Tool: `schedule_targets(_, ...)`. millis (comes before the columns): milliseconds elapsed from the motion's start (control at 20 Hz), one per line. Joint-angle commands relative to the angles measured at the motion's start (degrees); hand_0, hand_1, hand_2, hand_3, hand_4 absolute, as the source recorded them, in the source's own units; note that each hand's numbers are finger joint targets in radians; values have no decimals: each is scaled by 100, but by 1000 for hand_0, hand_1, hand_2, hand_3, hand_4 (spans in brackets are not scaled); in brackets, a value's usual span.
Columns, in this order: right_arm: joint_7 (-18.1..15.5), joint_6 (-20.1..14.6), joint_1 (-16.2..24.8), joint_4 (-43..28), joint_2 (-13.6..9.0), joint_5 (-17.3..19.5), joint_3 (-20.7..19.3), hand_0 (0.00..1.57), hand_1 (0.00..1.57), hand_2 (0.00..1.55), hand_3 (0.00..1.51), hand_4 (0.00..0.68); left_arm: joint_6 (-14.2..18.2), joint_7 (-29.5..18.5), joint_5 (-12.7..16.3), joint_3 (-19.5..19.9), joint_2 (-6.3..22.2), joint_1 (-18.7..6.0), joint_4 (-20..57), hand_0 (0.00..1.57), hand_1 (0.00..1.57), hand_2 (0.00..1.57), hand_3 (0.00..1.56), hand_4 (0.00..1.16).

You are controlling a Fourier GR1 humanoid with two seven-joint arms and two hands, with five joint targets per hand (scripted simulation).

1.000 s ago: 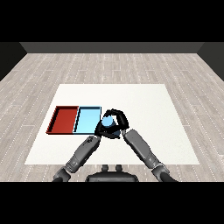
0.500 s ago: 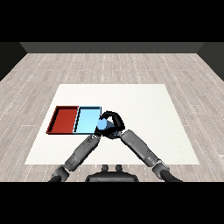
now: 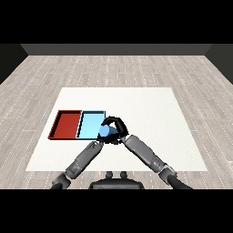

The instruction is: Pick the blue can and put it in the blue box

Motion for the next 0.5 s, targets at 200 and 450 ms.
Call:
schedule_targets(200, 24, 262, -23, 165, 207, -255, -130, 1435, 1435, 1454, 1393, 591, 176, -495, 370, 25, -313, -5, 204, 645, 645, 753, 521, 668)
schedule_targets(450, -11, 311, 153, -32, 24, -188, -276, 1437, 1437, 1454, 1393, 580, -28, -290, 1128, -24, -316, -103, 254, 1177, 1177, 1185, 1027, 627)
